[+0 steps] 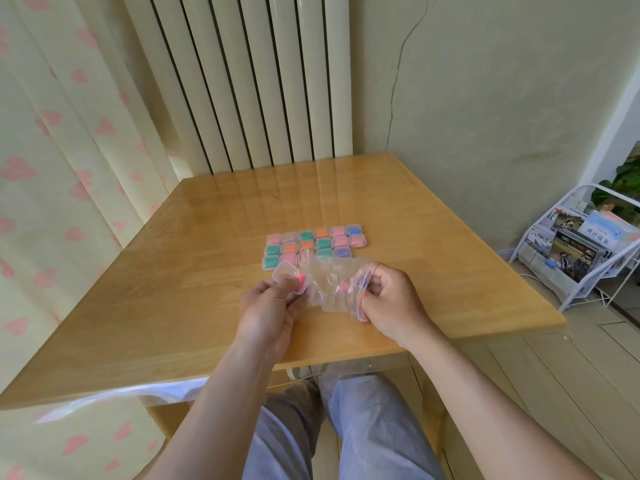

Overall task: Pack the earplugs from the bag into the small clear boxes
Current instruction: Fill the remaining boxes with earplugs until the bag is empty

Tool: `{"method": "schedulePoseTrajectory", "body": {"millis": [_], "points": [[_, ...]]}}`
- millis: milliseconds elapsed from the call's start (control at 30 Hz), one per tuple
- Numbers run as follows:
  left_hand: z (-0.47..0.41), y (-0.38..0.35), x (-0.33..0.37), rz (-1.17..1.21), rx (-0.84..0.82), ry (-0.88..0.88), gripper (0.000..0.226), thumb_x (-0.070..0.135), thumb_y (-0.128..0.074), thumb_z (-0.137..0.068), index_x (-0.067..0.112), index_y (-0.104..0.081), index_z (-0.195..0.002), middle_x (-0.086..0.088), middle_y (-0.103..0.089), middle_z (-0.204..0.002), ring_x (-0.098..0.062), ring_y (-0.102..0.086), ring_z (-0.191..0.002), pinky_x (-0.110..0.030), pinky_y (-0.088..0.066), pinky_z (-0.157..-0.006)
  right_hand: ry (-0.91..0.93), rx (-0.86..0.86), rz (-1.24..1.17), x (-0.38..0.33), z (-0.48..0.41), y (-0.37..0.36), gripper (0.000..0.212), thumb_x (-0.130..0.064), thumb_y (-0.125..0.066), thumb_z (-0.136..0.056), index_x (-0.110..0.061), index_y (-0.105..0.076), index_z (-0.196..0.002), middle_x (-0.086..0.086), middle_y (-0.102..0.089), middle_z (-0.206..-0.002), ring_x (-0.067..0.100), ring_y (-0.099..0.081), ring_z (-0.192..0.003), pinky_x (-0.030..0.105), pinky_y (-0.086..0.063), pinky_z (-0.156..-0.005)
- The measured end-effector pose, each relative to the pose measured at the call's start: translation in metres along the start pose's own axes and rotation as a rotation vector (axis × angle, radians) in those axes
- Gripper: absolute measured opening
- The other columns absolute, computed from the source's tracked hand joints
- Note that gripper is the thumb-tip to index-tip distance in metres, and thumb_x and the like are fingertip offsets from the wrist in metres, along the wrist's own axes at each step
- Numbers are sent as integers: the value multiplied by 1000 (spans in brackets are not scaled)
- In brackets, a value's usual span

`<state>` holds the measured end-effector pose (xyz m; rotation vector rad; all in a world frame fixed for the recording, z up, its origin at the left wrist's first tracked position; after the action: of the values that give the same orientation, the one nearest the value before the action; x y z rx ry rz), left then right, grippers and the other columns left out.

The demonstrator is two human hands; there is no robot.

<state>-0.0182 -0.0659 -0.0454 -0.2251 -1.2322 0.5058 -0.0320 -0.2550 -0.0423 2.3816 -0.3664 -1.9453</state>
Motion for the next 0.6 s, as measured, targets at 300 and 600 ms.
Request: {"method": "schedulePoseTrajectory", "body": {"millis": [300,600], "points": [[-16,20,19,-417,98,-253,15,6,-77,-82,8,-67,-93,-13,-74,-92,-27,-75,-87,-50,-59,-87,-60,-33,71,7,-17,2,21,-6,-78,-81,-26,-76,-76,0,-75,-72,16,-67,-65,34,-56,-60],[-5,5,47,-467,110,-485,12,4,-75,-82,9,-68,-90,-11,-71,-85,-30,-70,-79,-42,-59,-77,-51,-196,112,4,-25,-5,11,0,-74,-84,-10,-76,-84,12,-75,-80,6,-61,-62,24,-51,-62]]}}
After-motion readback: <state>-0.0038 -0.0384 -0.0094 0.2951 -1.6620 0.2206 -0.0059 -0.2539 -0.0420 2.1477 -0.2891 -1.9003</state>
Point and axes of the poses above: each hand's wrist, its own z-axis away from the middle knuckle, its own y-axis out of the back of the hand, x = y × z, the point moved 5 cm from there along -z, towards the middle knuckle
